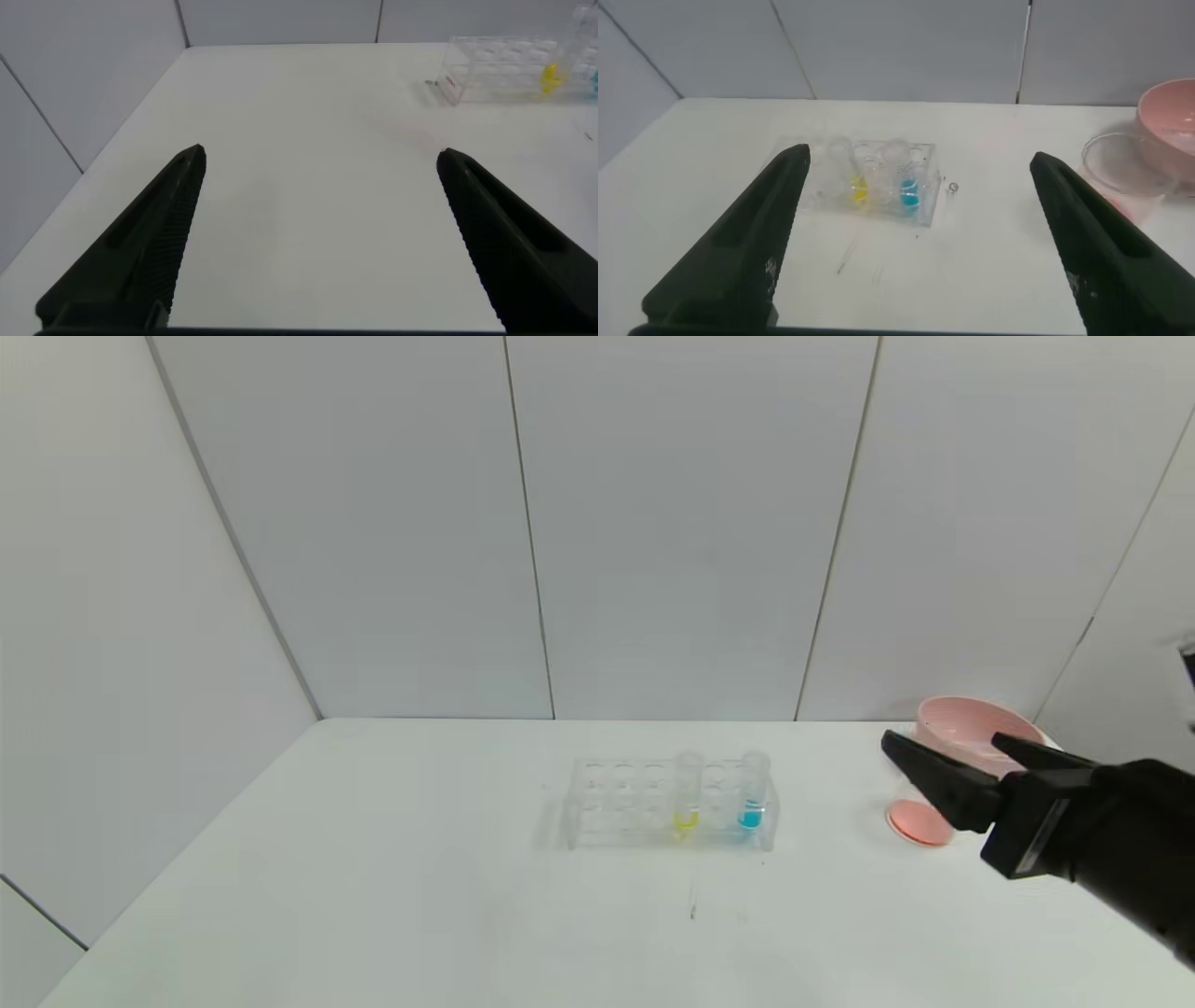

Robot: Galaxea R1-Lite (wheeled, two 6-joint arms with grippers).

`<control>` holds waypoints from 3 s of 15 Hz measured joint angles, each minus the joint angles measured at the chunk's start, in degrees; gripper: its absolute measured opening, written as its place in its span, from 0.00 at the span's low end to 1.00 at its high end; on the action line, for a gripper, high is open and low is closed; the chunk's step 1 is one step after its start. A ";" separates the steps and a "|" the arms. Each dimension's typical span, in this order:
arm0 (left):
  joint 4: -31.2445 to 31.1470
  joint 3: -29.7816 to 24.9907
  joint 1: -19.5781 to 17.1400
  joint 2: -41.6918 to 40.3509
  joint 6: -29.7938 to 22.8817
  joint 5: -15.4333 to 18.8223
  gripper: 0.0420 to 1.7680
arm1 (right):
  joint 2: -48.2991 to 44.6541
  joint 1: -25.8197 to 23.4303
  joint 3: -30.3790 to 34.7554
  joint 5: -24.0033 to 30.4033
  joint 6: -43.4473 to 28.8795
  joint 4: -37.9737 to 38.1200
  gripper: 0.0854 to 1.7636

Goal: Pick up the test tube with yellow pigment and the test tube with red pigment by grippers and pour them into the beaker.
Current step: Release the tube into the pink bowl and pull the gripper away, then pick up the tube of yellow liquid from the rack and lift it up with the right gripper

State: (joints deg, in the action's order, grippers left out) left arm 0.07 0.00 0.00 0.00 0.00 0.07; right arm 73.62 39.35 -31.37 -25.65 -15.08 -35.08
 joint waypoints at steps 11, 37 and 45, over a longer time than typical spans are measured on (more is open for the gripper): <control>0.00 0.00 0.00 0.00 0.00 0.02 1.00 | 27.62 13.87 2.40 -7.00 2.24 -21.24 0.96; 0.00 0.00 0.00 0.00 0.00 0.02 1.00 | 54.93 6.24 -27.84 -9.35 1.82 -15.45 0.66; 0.00 0.00 0.00 0.00 0.00 0.00 1.00 | 56.13 6.16 -30.06 -9.74 1.91 -14.64 0.25</control>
State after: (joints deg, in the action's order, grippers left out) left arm 0.07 0.00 0.00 0.00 0.00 0.07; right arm 129.74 45.51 -61.43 -35.39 -13.17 -49.73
